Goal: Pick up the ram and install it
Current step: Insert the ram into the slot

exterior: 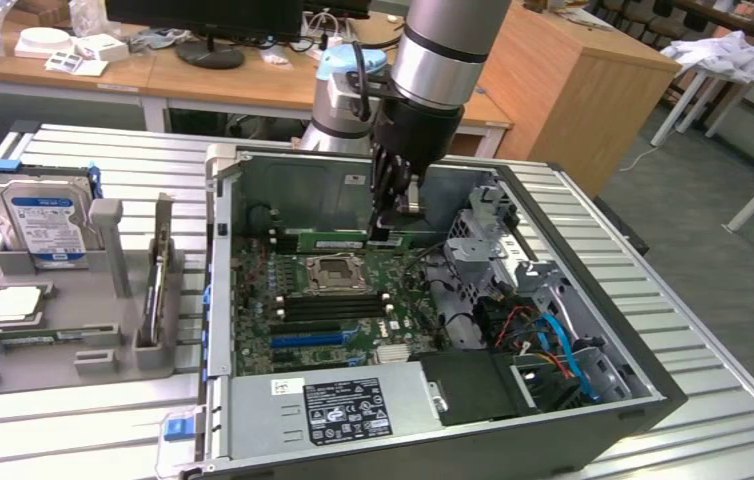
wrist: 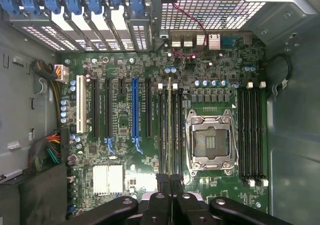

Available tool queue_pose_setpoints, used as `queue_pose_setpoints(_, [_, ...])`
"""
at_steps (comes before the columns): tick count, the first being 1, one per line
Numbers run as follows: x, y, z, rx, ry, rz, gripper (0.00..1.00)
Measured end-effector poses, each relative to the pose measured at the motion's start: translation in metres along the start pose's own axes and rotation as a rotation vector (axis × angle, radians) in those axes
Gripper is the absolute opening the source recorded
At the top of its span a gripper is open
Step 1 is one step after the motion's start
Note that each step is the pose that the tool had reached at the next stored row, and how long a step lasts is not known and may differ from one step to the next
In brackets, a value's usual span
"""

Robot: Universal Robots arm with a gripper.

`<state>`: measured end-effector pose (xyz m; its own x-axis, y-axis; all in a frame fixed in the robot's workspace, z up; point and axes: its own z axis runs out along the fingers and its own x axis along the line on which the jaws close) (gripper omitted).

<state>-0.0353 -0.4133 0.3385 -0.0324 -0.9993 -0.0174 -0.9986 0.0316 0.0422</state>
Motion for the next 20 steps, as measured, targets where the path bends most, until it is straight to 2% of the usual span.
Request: queue_pose_setpoints(20, [0.0, -0.0006, 0.0147, 0.0, 0.0006, 0.0, 0.12])
